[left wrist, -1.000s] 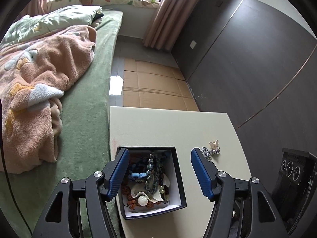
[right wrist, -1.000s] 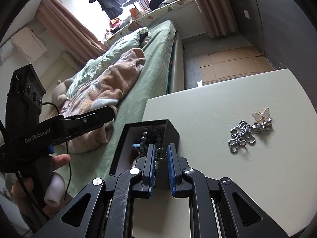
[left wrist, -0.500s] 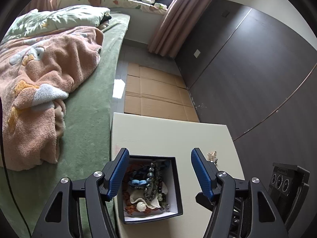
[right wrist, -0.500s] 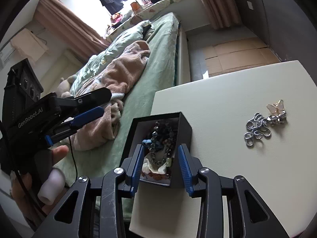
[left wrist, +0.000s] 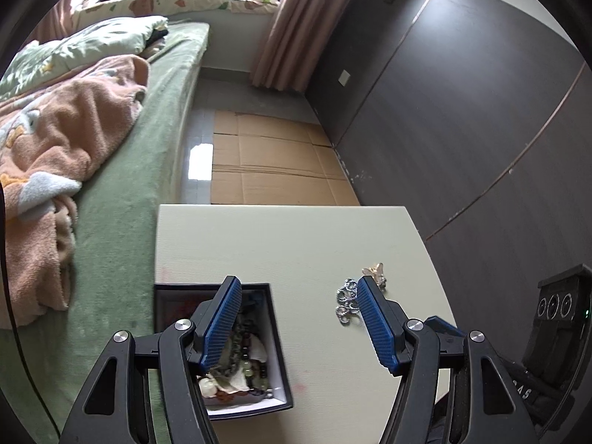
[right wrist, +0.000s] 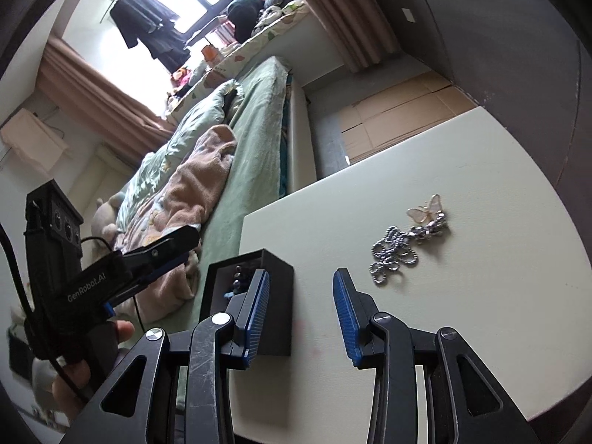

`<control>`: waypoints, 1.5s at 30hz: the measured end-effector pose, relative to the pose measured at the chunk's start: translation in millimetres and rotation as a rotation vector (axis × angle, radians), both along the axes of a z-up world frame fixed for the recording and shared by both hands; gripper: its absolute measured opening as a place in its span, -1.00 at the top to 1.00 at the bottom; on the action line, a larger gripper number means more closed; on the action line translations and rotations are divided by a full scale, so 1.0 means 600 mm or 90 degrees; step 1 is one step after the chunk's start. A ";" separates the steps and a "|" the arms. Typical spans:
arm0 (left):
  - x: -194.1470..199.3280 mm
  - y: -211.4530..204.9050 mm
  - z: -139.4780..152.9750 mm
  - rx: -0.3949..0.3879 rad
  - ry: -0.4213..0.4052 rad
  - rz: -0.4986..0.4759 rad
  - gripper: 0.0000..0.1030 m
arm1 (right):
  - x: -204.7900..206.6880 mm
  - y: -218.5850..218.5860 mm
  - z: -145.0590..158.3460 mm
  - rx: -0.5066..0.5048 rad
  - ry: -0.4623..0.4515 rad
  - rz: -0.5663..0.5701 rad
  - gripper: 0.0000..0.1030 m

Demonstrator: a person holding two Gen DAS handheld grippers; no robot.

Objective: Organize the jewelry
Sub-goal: 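Move both grippers back to the silver chain and butterfly pendant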

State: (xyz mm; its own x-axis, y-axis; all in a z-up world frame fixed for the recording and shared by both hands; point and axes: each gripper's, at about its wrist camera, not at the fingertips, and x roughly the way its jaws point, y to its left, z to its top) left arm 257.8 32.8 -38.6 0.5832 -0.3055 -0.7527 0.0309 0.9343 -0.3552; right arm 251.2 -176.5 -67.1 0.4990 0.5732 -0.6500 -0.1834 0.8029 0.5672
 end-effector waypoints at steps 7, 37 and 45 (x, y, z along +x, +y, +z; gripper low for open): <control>0.015 -0.062 -0.022 0.025 0.016 -0.043 -0.28 | 0.006 -0.074 -0.007 0.015 0.029 -0.075 0.28; 0.108 -0.225 -0.144 0.173 0.164 -0.131 -0.28 | 0.011 -0.245 -0.052 0.098 0.145 -0.205 -0.07; 0.111 -0.271 -0.179 0.235 0.169 -0.165 -0.19 | 0.013 -0.255 -0.067 0.100 0.171 -0.204 -0.07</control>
State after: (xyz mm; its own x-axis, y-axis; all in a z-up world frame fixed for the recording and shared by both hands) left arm 324.6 -130.0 -146.2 0.2985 -0.1001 -0.9492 0.2312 0.9724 -0.0298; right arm 258.8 -329.6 -107.3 0.4925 0.5197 -0.6981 0.2316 0.6950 0.6807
